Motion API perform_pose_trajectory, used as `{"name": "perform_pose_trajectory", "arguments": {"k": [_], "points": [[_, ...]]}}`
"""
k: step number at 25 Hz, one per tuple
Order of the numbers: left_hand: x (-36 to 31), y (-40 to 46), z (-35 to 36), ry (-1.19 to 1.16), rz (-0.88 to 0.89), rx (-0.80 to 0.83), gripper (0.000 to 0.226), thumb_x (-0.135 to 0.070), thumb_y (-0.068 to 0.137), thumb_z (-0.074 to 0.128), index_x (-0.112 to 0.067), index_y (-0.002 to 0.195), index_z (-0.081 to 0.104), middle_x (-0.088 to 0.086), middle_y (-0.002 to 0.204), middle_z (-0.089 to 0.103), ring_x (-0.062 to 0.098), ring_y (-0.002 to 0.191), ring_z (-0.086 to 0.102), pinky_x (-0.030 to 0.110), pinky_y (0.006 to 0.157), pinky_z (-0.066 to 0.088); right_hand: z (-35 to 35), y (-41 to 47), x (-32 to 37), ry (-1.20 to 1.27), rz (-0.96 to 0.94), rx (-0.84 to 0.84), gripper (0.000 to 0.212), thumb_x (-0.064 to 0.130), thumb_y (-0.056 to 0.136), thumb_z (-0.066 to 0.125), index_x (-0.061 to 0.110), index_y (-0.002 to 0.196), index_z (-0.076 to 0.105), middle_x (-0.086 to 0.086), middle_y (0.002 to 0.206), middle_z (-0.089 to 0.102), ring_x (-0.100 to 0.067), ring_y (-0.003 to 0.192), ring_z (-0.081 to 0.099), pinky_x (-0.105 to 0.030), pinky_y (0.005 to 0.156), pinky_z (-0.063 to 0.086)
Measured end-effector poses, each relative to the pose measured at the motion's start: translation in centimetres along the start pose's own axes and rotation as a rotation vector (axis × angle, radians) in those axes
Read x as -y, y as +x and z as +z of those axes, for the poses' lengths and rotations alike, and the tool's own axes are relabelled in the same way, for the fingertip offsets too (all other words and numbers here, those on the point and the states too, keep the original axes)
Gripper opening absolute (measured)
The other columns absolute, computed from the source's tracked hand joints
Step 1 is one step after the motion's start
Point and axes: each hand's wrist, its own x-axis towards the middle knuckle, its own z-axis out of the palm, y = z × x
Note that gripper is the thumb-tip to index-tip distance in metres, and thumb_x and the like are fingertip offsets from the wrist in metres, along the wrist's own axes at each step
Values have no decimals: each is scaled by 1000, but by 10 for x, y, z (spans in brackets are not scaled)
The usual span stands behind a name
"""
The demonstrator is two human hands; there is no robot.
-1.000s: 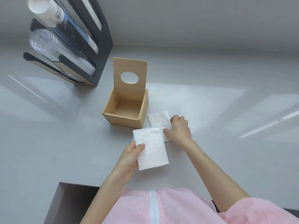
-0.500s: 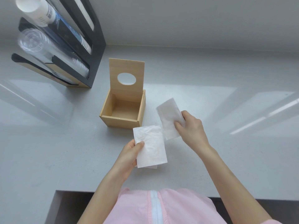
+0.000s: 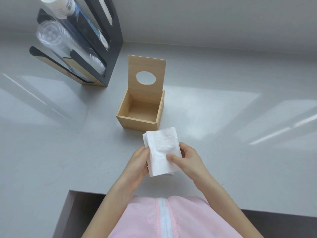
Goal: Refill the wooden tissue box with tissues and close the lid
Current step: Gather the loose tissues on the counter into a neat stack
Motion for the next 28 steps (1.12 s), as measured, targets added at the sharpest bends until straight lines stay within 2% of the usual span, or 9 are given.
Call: {"name": "perform_pose_trajectory", "arguments": {"k": [3,6,11,14,17,20,22,25,28], "points": [[-1,-1,-9,-3,-24,-28,33,-22,97,35,-15,109,65,1,100,74,16,91,70,36,81,54,8,2,3,-95,5,-39,16,11,84,58,20,97,55,4,92,63,-18,89,61,-22,72,48],[-4,0,-17,-78,-68,-50,38,-33,98,31,-18,106,65,6,106,71,22,98,67,41,87,51,22,1,6,-151,10,-75,17,12,83,57,14,101,57,-3,98,66,-22,93,62,-31,76,48],[-5,0,-38,-12,-49,-19,33,-28,97,37,-14,114,62,8,110,71,23,100,68,38,87,52,46,4,5,-161,11,-111,21,15,83,58,10,103,58,-7,102,67,-23,92,63,-31,72,49],[-2,-2,-47,69,-28,-42,25,-16,96,42,-13,112,61,5,104,71,16,87,69,30,75,55,58,4,4,-154,1,-110,21,16,83,59,11,104,58,-5,102,67,-21,93,63,-31,75,50],[-3,0,-54,97,-28,-35,23,-14,96,43,-14,110,61,3,101,71,13,82,70,28,71,55,60,7,3,-115,2,-114,19,22,84,61,16,102,58,3,96,64,-16,90,62,-24,72,48],[-6,2,-59,85,-32,-42,22,-15,96,43,-15,108,61,0,99,71,11,82,69,27,71,54,51,12,0,-79,19,-243,17,26,86,60,18,101,56,5,91,61,-7,78,57,-18,66,44],[-9,2,-62,75,-38,-53,20,-15,96,42,-16,103,61,-2,97,70,11,84,67,28,71,53,45,16,-5,-271,29,-374,32,28,87,59,15,115,51,0,107,57,-12,92,56,-25,75,44],[-10,2,-65,56,-34,-71,19,-16,96,42,-19,95,61,-4,93,70,9,80,68,28,71,53,42,24,-12,-585,90,-442,59,36,84,61,9,130,37,-9,127,40,-25,119,42,-34,88,41],[-7,0,-64,27,-39,-81,20,-15,96,42,-19,95,61,-2,96,70,11,84,67,29,75,53,40,30,-14,-681,127,-427,61,36,82,63,5,127,37,-13,126,37,-30,120,39,-36,94,37]]}}
